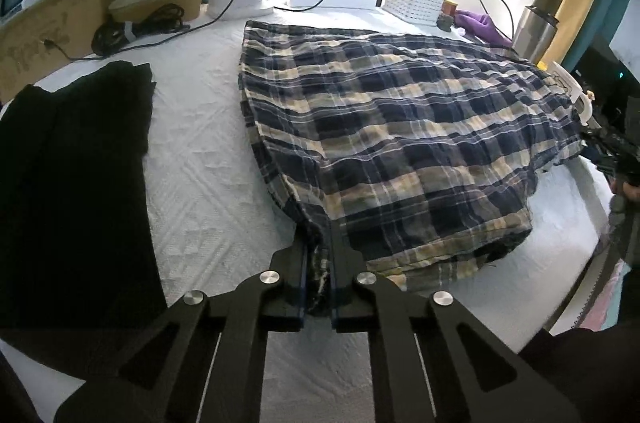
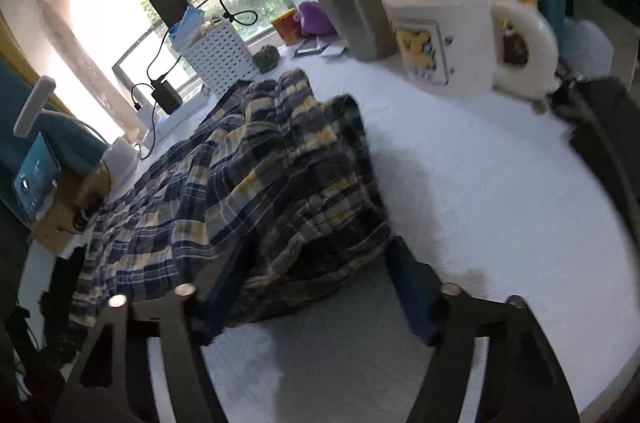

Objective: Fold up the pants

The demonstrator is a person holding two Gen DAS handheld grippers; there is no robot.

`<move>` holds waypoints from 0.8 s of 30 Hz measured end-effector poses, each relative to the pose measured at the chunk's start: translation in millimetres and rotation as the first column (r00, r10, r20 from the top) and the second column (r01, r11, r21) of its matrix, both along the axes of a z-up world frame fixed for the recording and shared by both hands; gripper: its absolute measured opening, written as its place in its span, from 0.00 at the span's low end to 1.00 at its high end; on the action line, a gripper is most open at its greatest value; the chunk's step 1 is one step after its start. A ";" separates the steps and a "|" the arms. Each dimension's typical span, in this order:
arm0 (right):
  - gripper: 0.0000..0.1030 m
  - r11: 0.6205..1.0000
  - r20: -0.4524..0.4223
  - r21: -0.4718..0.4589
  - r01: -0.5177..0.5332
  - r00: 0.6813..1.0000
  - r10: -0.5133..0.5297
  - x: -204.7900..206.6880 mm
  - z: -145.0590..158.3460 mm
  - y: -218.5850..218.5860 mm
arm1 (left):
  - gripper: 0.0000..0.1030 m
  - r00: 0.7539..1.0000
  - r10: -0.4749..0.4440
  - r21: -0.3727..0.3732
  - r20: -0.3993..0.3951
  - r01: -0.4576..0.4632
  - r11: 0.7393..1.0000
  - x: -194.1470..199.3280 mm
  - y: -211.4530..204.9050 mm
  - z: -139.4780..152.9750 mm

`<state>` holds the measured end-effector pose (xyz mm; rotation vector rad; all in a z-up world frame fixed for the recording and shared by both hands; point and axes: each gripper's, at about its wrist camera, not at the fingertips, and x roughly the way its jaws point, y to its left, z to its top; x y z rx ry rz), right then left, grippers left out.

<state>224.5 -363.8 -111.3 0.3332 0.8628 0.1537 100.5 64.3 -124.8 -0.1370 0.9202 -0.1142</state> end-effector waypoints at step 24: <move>0.13 0.997 0.033 -0.071 0.031 0.999 -0.028 -15.8 -6.4 -0.8 | 0.09 0.997 -0.038 -0.068 -0.073 0.033 0.997 -12.2 19.6 3.3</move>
